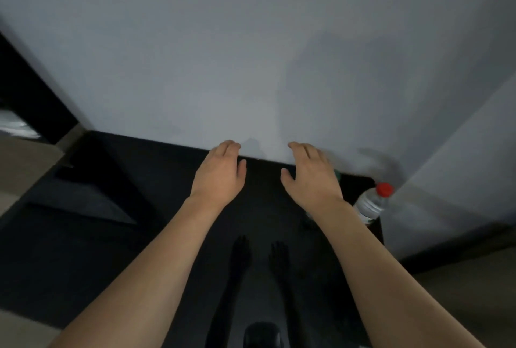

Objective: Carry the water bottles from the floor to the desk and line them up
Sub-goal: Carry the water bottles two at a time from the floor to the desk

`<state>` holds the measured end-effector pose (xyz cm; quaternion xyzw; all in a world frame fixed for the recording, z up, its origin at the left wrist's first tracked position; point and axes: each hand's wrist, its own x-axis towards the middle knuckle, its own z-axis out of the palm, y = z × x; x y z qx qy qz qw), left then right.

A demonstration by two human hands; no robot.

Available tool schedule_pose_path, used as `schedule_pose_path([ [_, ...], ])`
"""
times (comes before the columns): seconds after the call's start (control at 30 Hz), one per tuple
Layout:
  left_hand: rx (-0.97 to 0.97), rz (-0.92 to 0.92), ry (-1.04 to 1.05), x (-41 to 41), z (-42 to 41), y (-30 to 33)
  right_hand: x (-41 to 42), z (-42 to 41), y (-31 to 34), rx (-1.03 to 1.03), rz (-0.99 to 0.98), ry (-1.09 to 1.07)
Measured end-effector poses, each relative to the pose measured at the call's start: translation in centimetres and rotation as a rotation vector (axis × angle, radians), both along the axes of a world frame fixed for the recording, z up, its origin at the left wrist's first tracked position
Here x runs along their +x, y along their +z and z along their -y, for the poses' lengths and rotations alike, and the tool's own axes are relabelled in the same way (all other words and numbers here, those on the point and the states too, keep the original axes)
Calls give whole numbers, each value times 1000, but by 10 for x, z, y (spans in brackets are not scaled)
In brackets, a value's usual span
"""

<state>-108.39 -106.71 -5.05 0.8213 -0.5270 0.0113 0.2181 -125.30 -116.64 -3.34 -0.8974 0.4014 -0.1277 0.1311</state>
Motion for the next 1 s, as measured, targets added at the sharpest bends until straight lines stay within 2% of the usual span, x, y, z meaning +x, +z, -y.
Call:
schedule_pose_path([
  [0.2,-57,3,143,67,-78,12,86,-60,11,7,-43,134],
  [0.6,-78,-23,580,233,-292,21,295,-226,20,-21,-20,508],
  [1.0,-47,-53,931,307,-475,11,432,-372,10,29,-3,837],
])
